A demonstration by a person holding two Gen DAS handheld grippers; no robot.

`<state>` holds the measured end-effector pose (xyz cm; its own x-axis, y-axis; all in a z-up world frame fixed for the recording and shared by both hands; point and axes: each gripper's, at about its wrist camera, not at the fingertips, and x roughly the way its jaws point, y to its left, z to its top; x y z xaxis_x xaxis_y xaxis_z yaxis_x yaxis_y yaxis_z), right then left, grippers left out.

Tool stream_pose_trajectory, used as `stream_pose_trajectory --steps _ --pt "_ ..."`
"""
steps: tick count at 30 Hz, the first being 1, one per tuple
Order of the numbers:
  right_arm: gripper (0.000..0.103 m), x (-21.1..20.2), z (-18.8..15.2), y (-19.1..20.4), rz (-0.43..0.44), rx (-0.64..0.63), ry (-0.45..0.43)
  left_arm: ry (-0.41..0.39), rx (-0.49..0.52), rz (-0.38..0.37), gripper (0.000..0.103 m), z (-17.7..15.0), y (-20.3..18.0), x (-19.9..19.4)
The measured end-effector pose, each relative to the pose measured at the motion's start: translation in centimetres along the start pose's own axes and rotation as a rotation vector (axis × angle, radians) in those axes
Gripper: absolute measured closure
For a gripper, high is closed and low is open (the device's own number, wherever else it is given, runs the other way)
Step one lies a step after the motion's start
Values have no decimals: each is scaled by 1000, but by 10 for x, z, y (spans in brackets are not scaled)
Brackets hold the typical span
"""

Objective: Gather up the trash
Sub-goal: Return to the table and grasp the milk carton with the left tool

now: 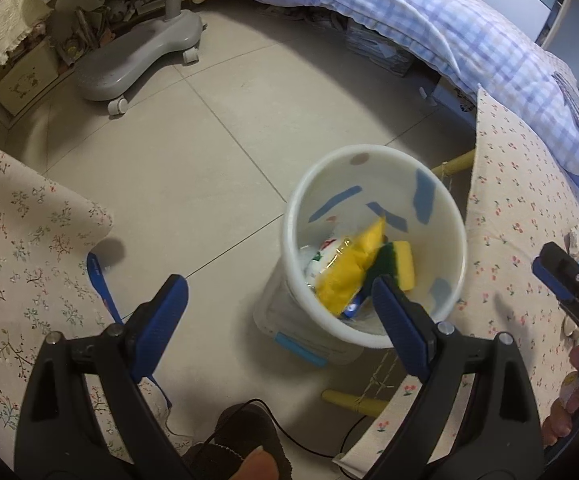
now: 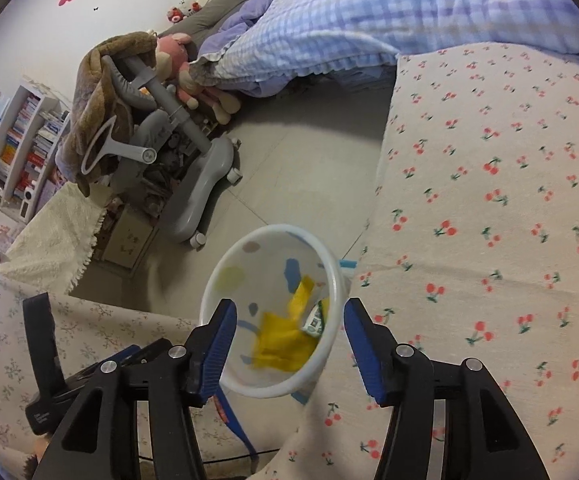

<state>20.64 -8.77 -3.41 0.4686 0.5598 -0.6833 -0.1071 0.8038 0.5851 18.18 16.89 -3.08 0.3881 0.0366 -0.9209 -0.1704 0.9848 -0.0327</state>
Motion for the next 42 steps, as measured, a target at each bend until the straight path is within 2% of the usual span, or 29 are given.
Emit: stream_pose_trajectory --steps 6,10,19,26,33,38,42 --pt "36 -40 -2 -12 -141 -61 -42 15 60 -34 10 -2 -29 -1" --pt "30 -83 -2 -34 -212 -72 -86 16 87 -76 10 -5 -56 -5" --pt "23 -181 -4 -101 -324 23 -237 35 169 -192 10 -16 -141 -16" --pt "22 -241 -14 -159 -437 108 -299 34 262 -257 10 -31 -216 -25" --pt "21 -275 -32 -217 -515 185 -294 40 303 -401 12 -44 -287 -23" --pt "21 -285 -46 -245 -533 240 -269 102 273 -573 28 -48 -328 -12" --pt "21 -286 -52 -256 -532 251 -250 134 267 -620 31 -54 -355 -1"
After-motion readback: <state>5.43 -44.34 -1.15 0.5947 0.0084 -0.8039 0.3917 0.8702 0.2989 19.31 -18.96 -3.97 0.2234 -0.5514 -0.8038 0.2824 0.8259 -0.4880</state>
